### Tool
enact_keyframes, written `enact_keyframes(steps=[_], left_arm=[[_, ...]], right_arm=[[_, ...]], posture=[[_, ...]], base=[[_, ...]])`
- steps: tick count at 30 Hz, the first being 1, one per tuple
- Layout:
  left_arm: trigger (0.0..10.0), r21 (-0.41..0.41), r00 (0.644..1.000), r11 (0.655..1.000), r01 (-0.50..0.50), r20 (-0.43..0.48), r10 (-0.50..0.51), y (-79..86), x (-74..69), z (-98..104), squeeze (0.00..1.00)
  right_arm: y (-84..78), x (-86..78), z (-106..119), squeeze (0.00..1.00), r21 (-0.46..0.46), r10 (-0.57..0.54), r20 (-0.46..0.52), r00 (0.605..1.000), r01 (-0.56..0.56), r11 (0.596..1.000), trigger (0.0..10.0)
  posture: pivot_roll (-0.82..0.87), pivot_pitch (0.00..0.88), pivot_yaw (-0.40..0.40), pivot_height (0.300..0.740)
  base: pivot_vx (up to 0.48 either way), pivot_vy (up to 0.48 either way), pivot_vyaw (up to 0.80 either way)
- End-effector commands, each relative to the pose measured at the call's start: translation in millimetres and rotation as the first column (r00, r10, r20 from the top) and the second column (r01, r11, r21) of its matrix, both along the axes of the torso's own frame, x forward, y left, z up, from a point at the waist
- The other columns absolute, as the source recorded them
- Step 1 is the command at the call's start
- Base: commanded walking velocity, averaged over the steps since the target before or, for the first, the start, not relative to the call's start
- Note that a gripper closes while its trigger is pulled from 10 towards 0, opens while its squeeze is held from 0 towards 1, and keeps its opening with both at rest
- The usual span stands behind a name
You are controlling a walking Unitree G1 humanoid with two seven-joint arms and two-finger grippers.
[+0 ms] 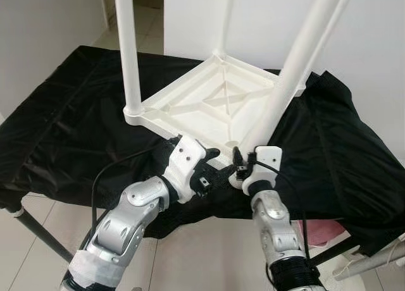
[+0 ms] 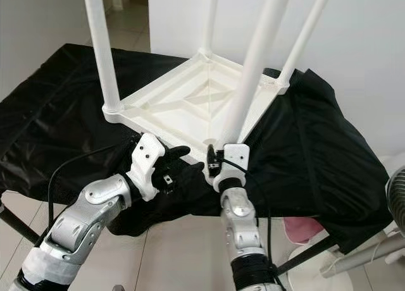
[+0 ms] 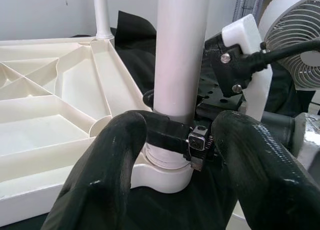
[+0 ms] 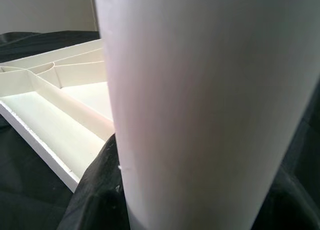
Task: Building children table
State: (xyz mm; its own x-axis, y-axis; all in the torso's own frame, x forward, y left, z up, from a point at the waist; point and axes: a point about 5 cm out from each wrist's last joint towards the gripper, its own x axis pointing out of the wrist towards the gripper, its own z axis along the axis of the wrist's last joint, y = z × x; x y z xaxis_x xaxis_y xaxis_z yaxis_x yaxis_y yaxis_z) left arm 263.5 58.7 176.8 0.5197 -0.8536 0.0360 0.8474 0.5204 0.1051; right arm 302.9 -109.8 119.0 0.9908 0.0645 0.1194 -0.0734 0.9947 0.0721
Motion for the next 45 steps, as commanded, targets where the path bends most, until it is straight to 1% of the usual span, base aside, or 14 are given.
enact_keyframes(steps=[1,2,3,4,5,17,21,22,25,31,33,34,39,45], left_arm=[[10.0,0.0,1.0,1.0,0.004,0.006,-0.004,-0.1,1.0,0.2,0.0],[10.0,0.0,1.0,1.0,0.004,0.006,-0.004,-0.1,1.0,0.2,0.0],[10.0,0.001,1.0,1.0,0.004,0.007,-0.004,0.2,1.1,0.6,0.0],[10.0,0.001,1.0,1.0,0.004,0.007,-0.004,0.2,1.1,0.6,0.0],[10.0,0.002,1.0,1.0,0.002,0.009,-0.002,0.4,1.8,0.8,0.0],[10.0,0.004,1.0,1.0,-0.003,0.003,0.003,2.0,3.0,-0.1,0.0],[10.0,0.017,1.0,1.0,0.003,0.008,-0.003,0.8,3.2,-0.1,0.0],[10.0,0.021,1.0,1.0,0.007,0.01,-0.007,0.5,2.2,0.0,0.0],[10.0,0.023,1.0,1.0,0.014,0.003,-0.014,0.8,0.4,-0.5,0.0],[10.0,0.025,1.0,1.0,0.016,0.004,-0.016,0.7,-0.2,-0.4,0.0],[10.0,0.027,1.0,0.999,0.018,0.004,-0.018,1.5,1.0,0.6,0.0],[10.0,0.027,1.0,0.999,0.018,0.004,-0.018,1.5,1.0,0.6,0.0],[10.0,0.033,0.999,0.999,0.039,0.004,-0.04,-1.0,2.1,1.5,0.0],[10.0,0.052,0.998,0.996,0.07,-0.006,-0.07,-3.4,-0.7,-0.8,0.0]], right_arm=[[-6.8,-2.8,-11.6,0.0,-0.002,-0.029,-0.062,0.998,0.029,1.0,10.0],[-6.8,-2.8,-11.6,0.0,-0.002,-0.029,-0.062,0.998,0.029,1.0,10.0],[-8.2,-3.7,-11.2,0.42,-0.002,-0.035,-0.063,0.997,0.035,0.999,10.0],[-8.2,-3.7,-11.2,0.42,-0.002,-0.035,-0.063,0.997,0.035,0.999,10.0],[-7.7,-5.2,-10.5,1.0,-0.003,-0.028,-0.063,0.998,0.027,1.0,10.0],[-16.9,-6.3,-5.3,1.0,-0.041,0.044,-0.023,0.999,-0.045,0.998,10.0],[-24.0,-7.8,0.6,1.0,-0.051,0.169,0.01,0.986,-0.168,0.985,10.0],[-26.2,-8.6,3.6,0.0,-0.054,0.217,0.026,0.976,-0.215,0.975,10.0],[-34.5,-7.2,5.3,0.0,-0.112,0.322,0.007,0.947,-0.319,0.941,10.0],[-38.1,-5.7,5.2,0.0,-0.116,0.343,0.003,0.939,-0.34,0.933,10.0],[-45.1,-0.4,8.0,0.0,-0.132,0.427,-0.008,0.904,-0.424,0.896,10.0],[-45.1,-0.4,8.0,0.0,-0.132,0.427,-0.008,0.904,-0.424,0.896,10.0],[-43.7,8.9,10.6,0.0,-0.176,0.533,-0.042,0.845,-0.531,0.829,10.0],[-43.6,13.9,11.2,0.0,-0.186,0.566,-0.058,0.822,-0.566,0.803,10.0]], posture=[[0.06,0.01,-0.085,0.74],[0.06,0.01,-0.085,0.74],[0.07,0.008,-0.083,0.74],[0.07,0.008,-0.083,0.74],[0.07,0.008,-0.083,0.74],[0.05,0.027,-0.074,0.74],[0.05,0.038,-0.066,0.74],[0.05,0.039,-0.066,0.74],[0.05,0.041,-0.06,0.74],[0.05,0.045,-0.055,0.74],[0.05,0.047,-0.048,0.74],[0.05,0.047,-0.048,0.74],[0.04,0.043,-0.041,0.74],[0.04,0.044,-0.047,0.74]], base=[[0.0,0.0,0.0],[0.0,0.0,0.0],[0.0,0.0,0.0],[0.0,0.0,0.0],[0.0,0.0,0.0],[0.0,0.0,0.0],[0.0,0.0,0.0],[0.0,0.0,0.0],[0.0,0.0,0.0],[0.0,0.0,0.0],[0.0,0.0,0.0],[0.0,0.0,0.0],[0.0,0.0,0.0],[0.0,0.0,0.0]])
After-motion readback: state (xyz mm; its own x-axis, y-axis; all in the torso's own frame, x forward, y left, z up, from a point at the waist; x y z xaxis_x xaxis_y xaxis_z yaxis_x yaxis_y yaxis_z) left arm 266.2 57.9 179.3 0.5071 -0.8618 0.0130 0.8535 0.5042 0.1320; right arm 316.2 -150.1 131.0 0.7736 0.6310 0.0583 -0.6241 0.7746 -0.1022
